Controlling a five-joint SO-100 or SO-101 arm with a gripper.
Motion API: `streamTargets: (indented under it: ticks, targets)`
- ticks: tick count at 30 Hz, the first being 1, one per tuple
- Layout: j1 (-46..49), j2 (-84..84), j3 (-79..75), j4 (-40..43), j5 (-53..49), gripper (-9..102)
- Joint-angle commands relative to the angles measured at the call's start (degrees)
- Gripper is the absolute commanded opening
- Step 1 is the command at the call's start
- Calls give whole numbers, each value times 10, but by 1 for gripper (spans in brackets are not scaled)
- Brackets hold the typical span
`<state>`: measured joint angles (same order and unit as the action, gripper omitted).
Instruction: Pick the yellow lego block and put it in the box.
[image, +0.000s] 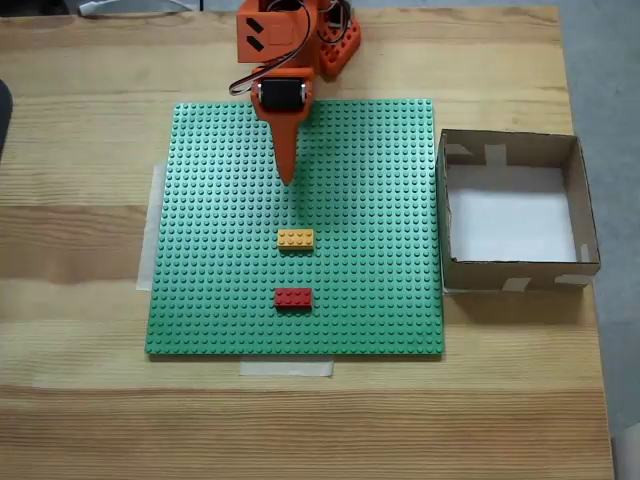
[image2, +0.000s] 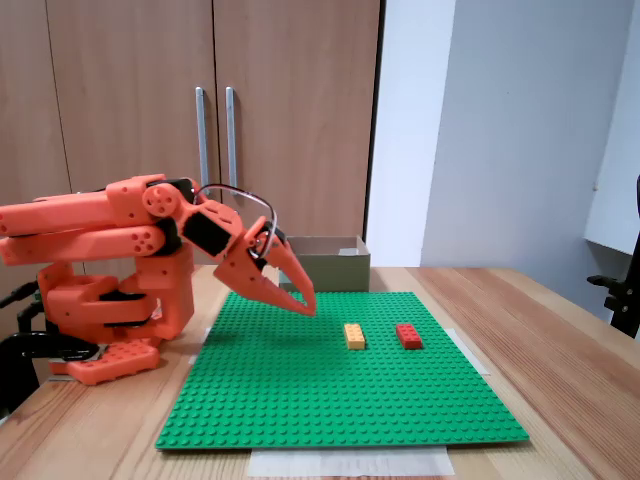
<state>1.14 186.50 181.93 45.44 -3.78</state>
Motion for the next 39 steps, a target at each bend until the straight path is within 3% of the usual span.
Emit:
streamTargets:
  ticks: [1, 39]
  targets:
    - [1, 4, 4, 0, 2, -1]
    - [-4, 4, 4, 0, -6, -1]
